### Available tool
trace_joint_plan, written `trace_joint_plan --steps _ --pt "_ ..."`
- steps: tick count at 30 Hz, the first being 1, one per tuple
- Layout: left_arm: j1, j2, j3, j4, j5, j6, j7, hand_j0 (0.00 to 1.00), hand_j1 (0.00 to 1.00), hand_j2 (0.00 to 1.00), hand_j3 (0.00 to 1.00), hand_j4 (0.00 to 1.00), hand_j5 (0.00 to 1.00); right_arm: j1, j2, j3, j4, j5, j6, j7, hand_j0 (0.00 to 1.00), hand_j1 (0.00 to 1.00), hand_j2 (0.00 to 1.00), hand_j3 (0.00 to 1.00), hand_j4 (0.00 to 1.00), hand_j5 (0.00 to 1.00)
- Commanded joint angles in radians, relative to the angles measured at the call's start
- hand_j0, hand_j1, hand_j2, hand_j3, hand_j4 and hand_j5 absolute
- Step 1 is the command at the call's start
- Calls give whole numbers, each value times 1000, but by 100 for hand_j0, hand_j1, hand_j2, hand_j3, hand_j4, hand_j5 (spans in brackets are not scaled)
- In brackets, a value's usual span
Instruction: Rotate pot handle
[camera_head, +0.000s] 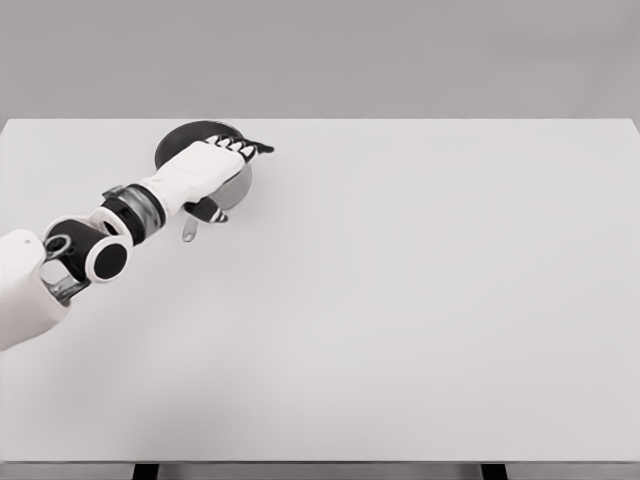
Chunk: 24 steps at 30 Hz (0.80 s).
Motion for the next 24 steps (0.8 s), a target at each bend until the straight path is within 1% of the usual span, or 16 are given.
trace_joint_plan --steps 1,15,19,24 --pt "0 5 8 0 -2 -1 1 100 100 100 100 100 100 0 0 0 0 0 0 0 100 100 100 100 100 100" --pt "2 2 7 8 -5 -1 1 100 100 100 100 100 100 0 0 0 0 0 0 0 100 100 100 100 100 100" --pt "28 -1 22 17 -5 -1 1 100 100 100 100 100 100 0 0 0 0 0 0 0 100 100 100 100 100 100" --pt "28 -3 23 17 -11 -1 1 100 100 100 100 100 100 0 0 0 0 0 0 0 100 100 100 100 100 100"
